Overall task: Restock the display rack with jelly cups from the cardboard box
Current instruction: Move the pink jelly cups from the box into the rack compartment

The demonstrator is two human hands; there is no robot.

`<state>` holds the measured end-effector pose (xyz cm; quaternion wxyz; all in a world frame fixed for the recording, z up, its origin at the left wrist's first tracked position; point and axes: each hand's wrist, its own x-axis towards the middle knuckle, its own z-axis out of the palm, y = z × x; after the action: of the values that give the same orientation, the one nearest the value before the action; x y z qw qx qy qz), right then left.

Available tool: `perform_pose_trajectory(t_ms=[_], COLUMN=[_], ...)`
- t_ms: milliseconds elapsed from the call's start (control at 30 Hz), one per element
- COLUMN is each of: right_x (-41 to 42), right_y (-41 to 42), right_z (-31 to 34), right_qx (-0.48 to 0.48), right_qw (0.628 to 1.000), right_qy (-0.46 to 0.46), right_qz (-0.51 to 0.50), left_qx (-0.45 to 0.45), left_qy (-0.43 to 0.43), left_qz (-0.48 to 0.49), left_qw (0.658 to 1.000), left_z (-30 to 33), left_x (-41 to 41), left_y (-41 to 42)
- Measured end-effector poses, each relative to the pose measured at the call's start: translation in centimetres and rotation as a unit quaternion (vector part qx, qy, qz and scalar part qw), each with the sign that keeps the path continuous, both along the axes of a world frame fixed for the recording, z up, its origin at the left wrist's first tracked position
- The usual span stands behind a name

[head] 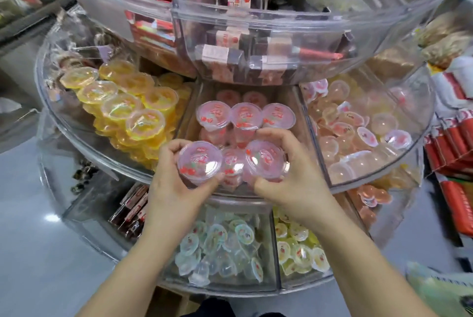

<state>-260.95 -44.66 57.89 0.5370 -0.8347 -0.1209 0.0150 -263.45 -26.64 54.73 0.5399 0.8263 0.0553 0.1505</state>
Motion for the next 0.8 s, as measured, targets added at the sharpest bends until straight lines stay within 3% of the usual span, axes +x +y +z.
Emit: perform_pose_trajectory(t_ms=[400, 633, 800], right_x=[0.7, 0.7, 0.9], right_y=[3.8, 4.8, 5.3], right_z=[-2.8, -3.6, -3.9], right_qx=[0.002, 0.028, 0.088], right_qw=[0.997, 0.988, 0.981], right_qy=[-0.063, -0.081, -0.063], right_qz=[-0.043, -0.126, -0.160], left_qx=[0.160, 0.136, 0.168], left_qy=[0.011, 0.018, -0.001], left_qz=[-0.046, -0.041, -0.011], left_qw=[0.986, 0.990, 0.986], left_z=[-0.9, -0.5, -0.9], left_x=[2.2, 2.3, 2.7], left_y=[1.5, 1.8, 1.4])
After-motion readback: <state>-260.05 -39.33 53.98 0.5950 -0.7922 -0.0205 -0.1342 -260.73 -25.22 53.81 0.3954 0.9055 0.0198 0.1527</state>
